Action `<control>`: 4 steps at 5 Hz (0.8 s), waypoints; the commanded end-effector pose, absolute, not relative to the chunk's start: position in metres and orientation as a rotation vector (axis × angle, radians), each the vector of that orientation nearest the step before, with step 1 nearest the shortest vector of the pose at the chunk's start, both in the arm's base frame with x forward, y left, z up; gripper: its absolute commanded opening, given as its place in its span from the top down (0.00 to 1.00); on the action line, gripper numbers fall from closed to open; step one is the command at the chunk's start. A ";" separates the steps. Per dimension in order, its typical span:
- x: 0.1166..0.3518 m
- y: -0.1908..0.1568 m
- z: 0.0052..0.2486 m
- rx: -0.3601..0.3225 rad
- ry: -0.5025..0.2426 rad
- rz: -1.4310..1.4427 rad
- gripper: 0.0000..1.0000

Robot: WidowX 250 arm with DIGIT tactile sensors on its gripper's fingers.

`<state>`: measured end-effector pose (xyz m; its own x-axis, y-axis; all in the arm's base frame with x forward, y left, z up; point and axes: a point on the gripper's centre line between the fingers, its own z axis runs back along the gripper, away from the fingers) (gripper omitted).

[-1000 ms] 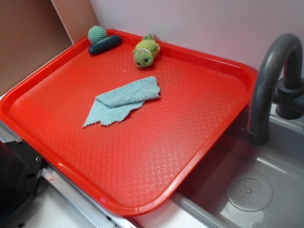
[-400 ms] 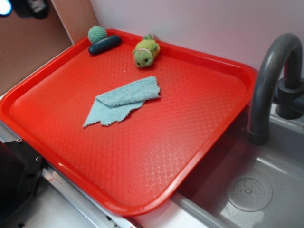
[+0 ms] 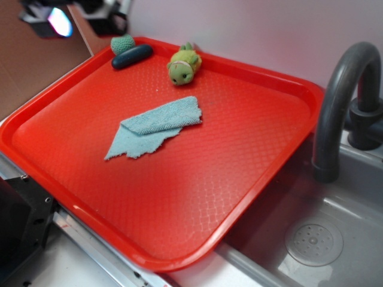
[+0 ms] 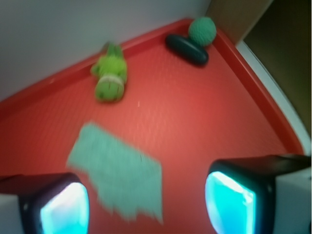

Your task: Grab the green animal.

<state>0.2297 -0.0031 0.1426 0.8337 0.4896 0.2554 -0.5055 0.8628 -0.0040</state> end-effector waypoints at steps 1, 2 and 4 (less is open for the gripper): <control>0.289 0.018 0.118 0.132 -0.426 0.458 0.00; 0.316 0.025 0.105 0.251 -0.451 0.443 0.00; 0.348 0.035 0.063 0.242 -0.389 0.477 0.00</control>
